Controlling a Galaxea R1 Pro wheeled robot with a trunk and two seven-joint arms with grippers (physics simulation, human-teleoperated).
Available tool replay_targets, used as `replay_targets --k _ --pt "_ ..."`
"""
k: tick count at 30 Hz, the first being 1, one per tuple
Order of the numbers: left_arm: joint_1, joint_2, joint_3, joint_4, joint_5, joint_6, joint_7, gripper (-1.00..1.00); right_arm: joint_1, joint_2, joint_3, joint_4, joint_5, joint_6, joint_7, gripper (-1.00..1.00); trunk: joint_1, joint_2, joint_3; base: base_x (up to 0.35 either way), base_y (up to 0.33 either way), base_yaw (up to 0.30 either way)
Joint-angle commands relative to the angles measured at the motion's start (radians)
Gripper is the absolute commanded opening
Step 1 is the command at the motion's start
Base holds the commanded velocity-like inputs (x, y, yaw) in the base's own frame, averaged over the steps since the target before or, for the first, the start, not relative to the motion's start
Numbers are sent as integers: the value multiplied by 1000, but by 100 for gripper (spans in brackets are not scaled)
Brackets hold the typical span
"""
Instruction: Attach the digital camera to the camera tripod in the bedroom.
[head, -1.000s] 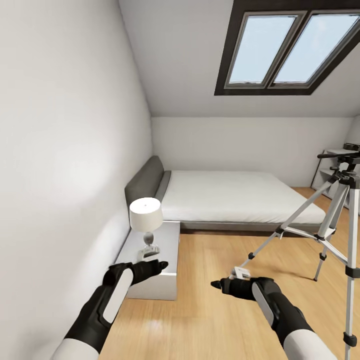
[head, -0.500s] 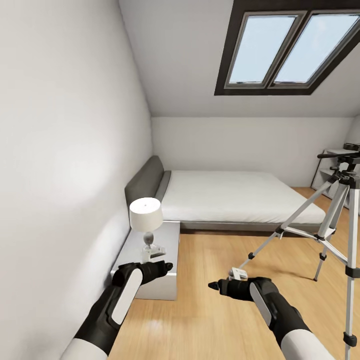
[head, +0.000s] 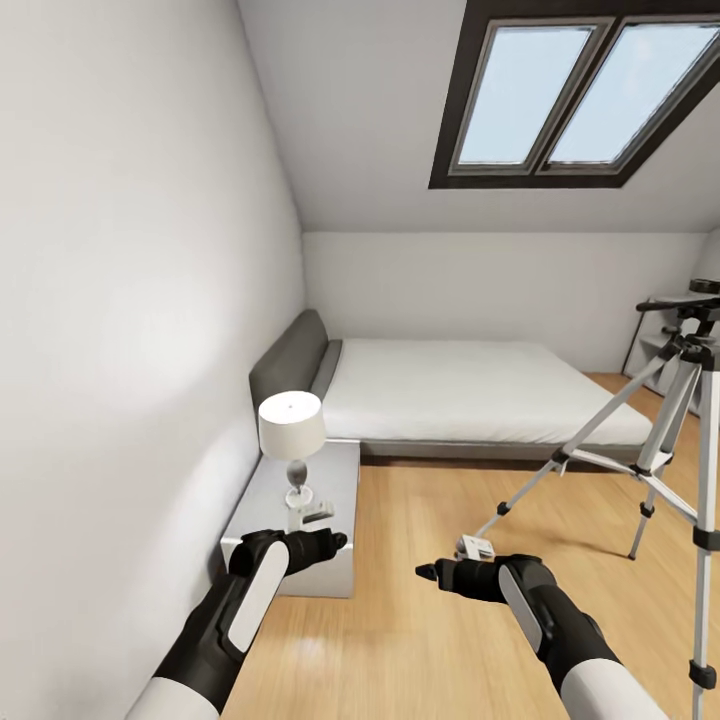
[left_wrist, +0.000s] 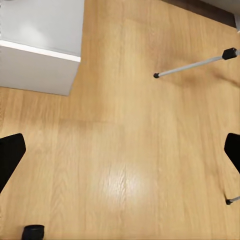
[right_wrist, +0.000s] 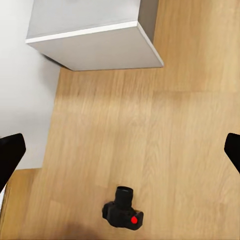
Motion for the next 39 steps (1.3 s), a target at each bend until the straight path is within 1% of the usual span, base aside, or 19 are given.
replay_targets --k 1,7,11,12,17,18,24,27,29,30,32,35,36,39 --pt "-1 1 -1 -2 11 4 10 100 -1 0 0 -1 -4 7 0 100 4 -8 -4 0 0 0" --pt "-1 3 2 3 14 21 9 100 -1 -1 -2 0 -7 13 0 100 27 -50 -23 0 0 0" --pt "-1 8 13 7 28 31 9 100 -1 -2 -6 -4 -12 14 1 100 42 -78 -36 0 0 0" --pt "-1 13 27 10 38 33 9 100 -1 -3 -8 -5 -13 15 2 100 46 -85 -39 0 0 0" --pt "-1 38 82 17 63 37 9 100 -1 -5 -9 -8 -14 16 7 100 65 -120 -54 0 0 0" --pt "-1 79 136 21 77 48 9 100 -1 -9 -6 -9 -15 16 13 100 69 -127 -58 0 0 0" --pt "-1 128 171 24 83 54 9 100 -1 -13 -1 -11 -15 17 24 100 92 -169 -76 0 0 0" --pt "0 144 185 31 89 55 8 100 -1 -15 -1 -12 -15 17 31 100 104 -190 -86 0 0 0" --pt "0 153 195 43 100 55 8 100 -1 -17 -4 -13 -15 17 44 100 111 -204 -92 0 0 0" --pt "0 161 212 63 119 55 7 100 -1 -19 -6 -15 -15 21 85 100 115 -211 -95 0 0 0" --pt "-1 167 227 78 129 53 4 100 -1 -19 -7 -18 -15 28 118 100 123 -225 -101 0 0 0" --pt "-1 178 263 109 144 50 -1 100 -1 -21 -9 -29 -13 45 170 100 134 -246 -111 0 0 0" --pt "-1 194 330 145 165 45 -4 100 -1 -42 -22 -57 -12 87 230 100 138 -253 -114 0 0 0" --pt "0 198 353 154 169 44 -4 100 -1 -60 -38 -73 -12 106 245 100 150 -274 -123 0 0 0"
